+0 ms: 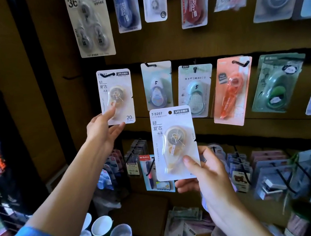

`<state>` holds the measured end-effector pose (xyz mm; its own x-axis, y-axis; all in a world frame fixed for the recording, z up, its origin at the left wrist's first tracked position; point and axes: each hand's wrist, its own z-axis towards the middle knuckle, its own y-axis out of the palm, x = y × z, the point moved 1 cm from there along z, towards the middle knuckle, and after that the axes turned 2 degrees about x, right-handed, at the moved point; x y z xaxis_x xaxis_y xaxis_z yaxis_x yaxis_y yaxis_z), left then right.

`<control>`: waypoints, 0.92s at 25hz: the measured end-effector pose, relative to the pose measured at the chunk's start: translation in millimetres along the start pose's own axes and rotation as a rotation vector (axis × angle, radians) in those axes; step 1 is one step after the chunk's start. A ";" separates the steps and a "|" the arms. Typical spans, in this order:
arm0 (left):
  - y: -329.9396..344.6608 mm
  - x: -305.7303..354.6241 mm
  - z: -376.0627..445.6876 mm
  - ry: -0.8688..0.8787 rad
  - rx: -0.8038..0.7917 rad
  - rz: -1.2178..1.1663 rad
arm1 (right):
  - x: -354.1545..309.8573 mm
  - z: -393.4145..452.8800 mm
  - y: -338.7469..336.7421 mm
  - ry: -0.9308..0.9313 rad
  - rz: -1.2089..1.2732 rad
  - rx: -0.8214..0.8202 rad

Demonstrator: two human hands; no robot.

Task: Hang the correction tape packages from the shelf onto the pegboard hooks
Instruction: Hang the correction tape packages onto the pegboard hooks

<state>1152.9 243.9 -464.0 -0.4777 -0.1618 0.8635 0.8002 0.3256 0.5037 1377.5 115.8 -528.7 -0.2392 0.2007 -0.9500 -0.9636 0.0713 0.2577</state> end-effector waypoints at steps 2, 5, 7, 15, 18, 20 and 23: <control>-5.6 -9.5 2.6 -0.003 0.013 -0.037 | 0.8 0.2 2.6 0.016 0.018 -0.007; -18.6 -23.0 -10.8 -0.002 0.111 0.032 | -0.1 1.9 10.7 0.030 0.038 -0.015; -26.9 -32.8 -41.5 0.011 0.005 0.163 | -2.2 4.1 21.6 0.029 0.046 -0.031; -28.5 -53.3 -112.9 0.223 -0.196 0.027 | -5.9 7.5 66.7 0.019 0.015 -0.077; -30.6 -26.3 -92.9 0.302 -0.132 0.005 | -3.0 8.5 55.8 0.054 -0.031 -0.066; -30.2 -12.5 -85.2 0.337 -0.115 0.024 | 1.6 9.2 46.0 0.080 -0.048 -0.046; -24.8 1.4 -71.8 0.372 -0.106 0.058 | 5.8 8.2 36.8 0.103 -0.065 -0.037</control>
<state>1158.4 168.7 -473.4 -0.2820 -0.4793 0.8311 0.8643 0.2491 0.4369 1341.6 127.6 -523.3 -0.1849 0.0948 -0.9782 -0.9808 0.0444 0.1897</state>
